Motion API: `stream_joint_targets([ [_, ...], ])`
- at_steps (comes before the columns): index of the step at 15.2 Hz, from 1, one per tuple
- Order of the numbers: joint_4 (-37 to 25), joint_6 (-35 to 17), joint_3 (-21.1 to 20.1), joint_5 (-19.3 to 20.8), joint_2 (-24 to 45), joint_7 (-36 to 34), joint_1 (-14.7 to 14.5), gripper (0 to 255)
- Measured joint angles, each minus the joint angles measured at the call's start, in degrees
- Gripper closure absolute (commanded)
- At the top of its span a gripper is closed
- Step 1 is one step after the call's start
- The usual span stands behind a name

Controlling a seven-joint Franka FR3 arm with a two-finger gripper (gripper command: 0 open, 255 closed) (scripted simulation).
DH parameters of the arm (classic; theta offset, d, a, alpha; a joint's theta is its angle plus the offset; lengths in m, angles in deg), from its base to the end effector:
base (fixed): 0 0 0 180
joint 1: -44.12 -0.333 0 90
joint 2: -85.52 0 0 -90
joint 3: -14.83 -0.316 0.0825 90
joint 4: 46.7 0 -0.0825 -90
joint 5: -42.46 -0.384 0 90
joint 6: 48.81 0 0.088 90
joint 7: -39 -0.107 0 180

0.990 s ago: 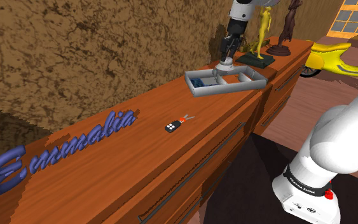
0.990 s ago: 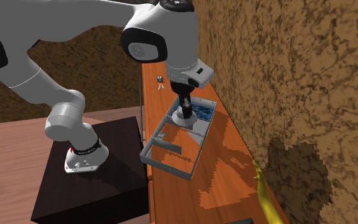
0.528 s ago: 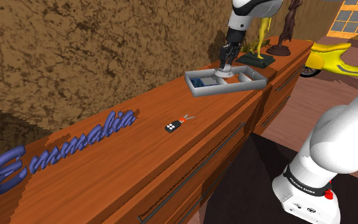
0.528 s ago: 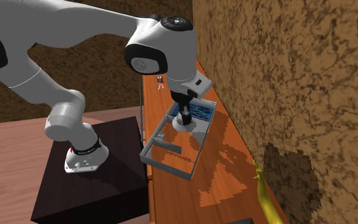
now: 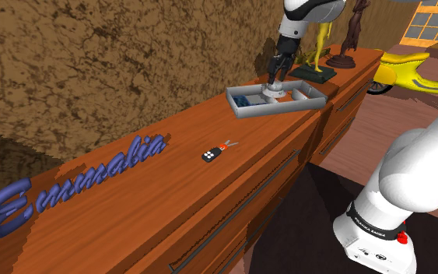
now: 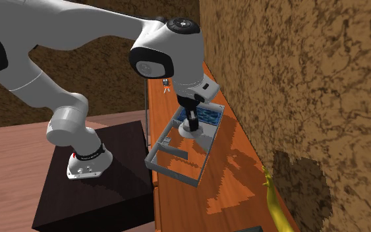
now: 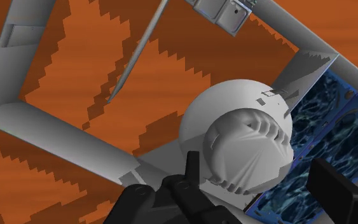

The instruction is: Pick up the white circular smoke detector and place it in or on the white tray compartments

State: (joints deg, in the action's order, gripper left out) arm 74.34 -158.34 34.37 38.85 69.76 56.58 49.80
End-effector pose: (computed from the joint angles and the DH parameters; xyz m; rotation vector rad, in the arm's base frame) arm 0.4352 -0.2135 0.5302 -3.0095 0.2163 -0.1640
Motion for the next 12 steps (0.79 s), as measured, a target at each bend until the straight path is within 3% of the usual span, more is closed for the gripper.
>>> stream_joint_targets([
  [5, 0.0, 0.0, 0.0, 0.0, 0.0, 0.0, 0.0, 0],
  [9, -5.5, 5.7, 0.0, 0.2, -0.4, -0.3, 0.1, 0],
  [12, -6.5, 7.1, 0.1, 0.3, -0.6, -0.3, 0.2, 0],
])
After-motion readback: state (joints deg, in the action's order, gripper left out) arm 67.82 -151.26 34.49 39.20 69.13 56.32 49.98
